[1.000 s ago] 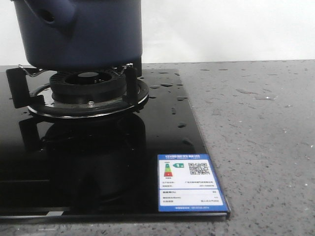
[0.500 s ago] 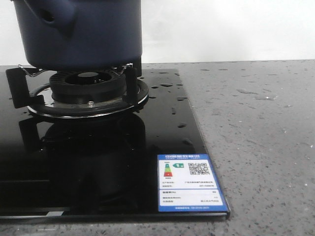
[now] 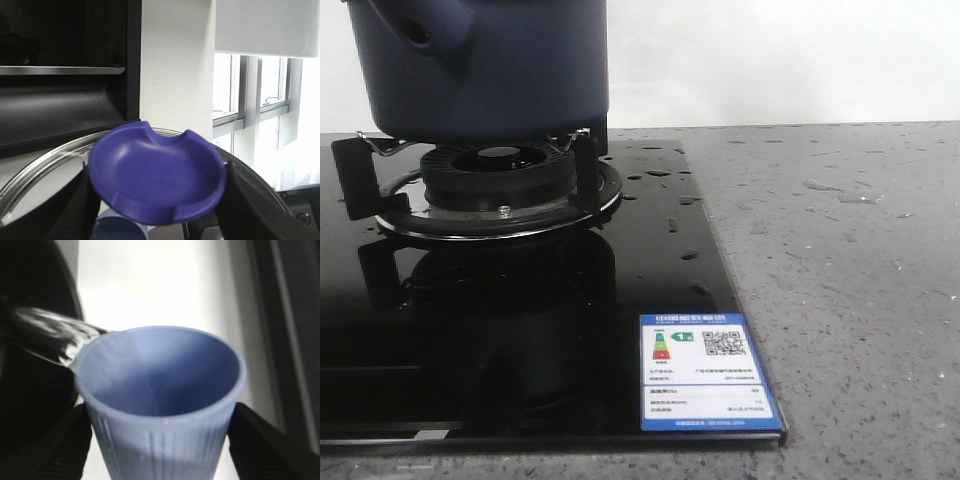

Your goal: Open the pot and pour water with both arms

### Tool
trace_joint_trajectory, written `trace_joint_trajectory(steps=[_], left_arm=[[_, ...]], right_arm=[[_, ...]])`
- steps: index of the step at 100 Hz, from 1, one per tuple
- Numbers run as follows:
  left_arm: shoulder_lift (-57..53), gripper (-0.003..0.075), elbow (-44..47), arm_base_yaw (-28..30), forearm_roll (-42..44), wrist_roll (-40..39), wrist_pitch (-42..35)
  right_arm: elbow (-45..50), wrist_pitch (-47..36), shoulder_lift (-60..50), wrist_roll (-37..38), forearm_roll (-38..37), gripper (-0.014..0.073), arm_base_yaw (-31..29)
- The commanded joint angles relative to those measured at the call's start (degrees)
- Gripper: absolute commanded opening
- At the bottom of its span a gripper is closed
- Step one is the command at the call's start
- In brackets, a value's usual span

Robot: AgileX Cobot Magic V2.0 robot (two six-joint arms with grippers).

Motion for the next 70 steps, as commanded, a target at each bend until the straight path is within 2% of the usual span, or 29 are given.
trace_joint_trajectory(steps=[1, 10, 42, 70], left_arm=[[-1.0, 0.0252, -2.2, -0.2, -3.6, -0.6, 0.5], [-1.0, 0.0252, -2.2, -0.2, -3.5, -0.6, 0.5], [-1.0, 0.0251, -2.2, -0.2, -3.5, -0.6, 0.5], [-1.0, 0.0251, -2.2, -0.2, -3.5, -0.6, 0.5]], right_arm=[[-3.5, -3.2, -2.1, -1.6, -6.0, 0.0326, -0.2], [-3.6, -3.4, -2.1, -1.7, -16.3, 0.0326, -0.2], [-3.6, 0.4, -2.1, -1.7, -37.2, 0.0326, -0.2], [-3.6, 1.5, -2.1, -1.7, -39.1, 0.0326, -0.1]])
